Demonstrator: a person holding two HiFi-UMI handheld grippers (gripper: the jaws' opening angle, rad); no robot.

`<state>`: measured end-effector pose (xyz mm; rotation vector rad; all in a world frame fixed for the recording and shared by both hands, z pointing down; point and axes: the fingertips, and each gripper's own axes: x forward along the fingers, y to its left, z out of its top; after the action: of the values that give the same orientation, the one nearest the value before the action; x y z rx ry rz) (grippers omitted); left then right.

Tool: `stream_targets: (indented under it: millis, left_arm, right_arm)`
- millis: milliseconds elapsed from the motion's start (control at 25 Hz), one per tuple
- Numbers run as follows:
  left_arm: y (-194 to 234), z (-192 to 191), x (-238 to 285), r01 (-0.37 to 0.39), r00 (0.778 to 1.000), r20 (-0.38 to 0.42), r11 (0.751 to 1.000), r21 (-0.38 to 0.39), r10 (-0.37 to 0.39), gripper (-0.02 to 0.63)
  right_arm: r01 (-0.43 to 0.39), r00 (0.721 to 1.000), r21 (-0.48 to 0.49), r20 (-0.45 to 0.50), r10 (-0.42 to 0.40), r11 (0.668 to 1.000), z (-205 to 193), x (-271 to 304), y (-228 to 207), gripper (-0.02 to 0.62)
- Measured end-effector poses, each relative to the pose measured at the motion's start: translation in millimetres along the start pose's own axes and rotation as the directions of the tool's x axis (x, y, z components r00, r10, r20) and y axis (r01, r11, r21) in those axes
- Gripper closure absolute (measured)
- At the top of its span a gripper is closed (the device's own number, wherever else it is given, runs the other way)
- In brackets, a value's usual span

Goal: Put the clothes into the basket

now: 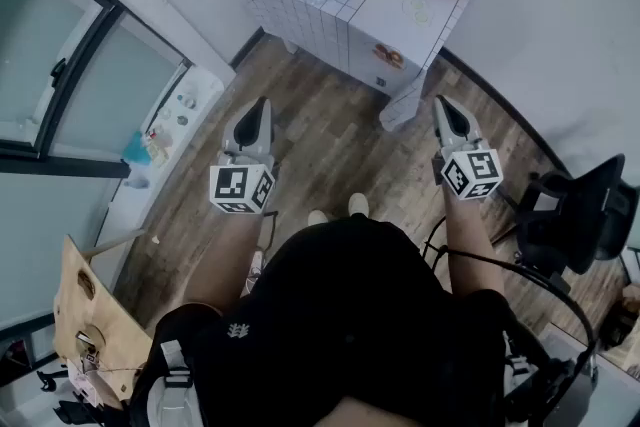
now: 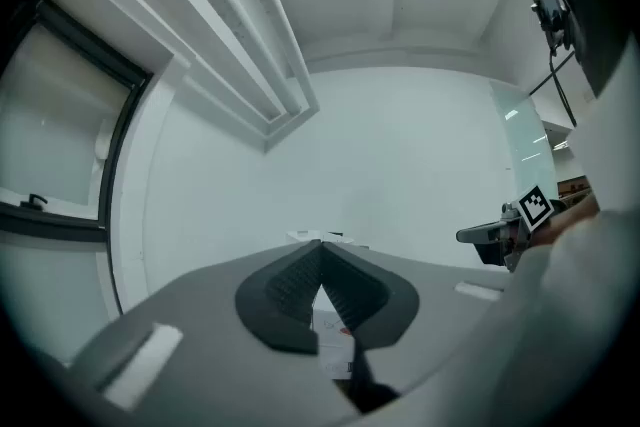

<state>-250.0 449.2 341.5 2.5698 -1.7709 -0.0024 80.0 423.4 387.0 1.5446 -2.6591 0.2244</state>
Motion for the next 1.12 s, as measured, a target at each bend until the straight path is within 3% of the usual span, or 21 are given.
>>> stream_targets:
  millis: [320,760,1120]
  left_arm:
    - [-13.4,4.6,25.1,-0.009,1.000,0.007,1.000,0.009,0.009,0.600]
    - [-37.7,-10.6,60.0,-0.064,0.998,-0.007,0.998,0.009,0.065,0.600]
    - [-31.7,-15.0,114.0,-0.050,0.999,-0.011,0.999,0.018,0.050,0.600]
  right_arm:
    - [-0.005,1.000,0.008,0.012,0.005,1.000,-1.3,9.2,-22.3,0.594]
    - [-0.097,0.995,0.081,0.025,0.095,0.992,-7.4,29.7,-59.8,0.594]
    - [-0.076,0.997,0.129,0.007,0.076,0.989,-7.5,65.6,-96.9,0.594]
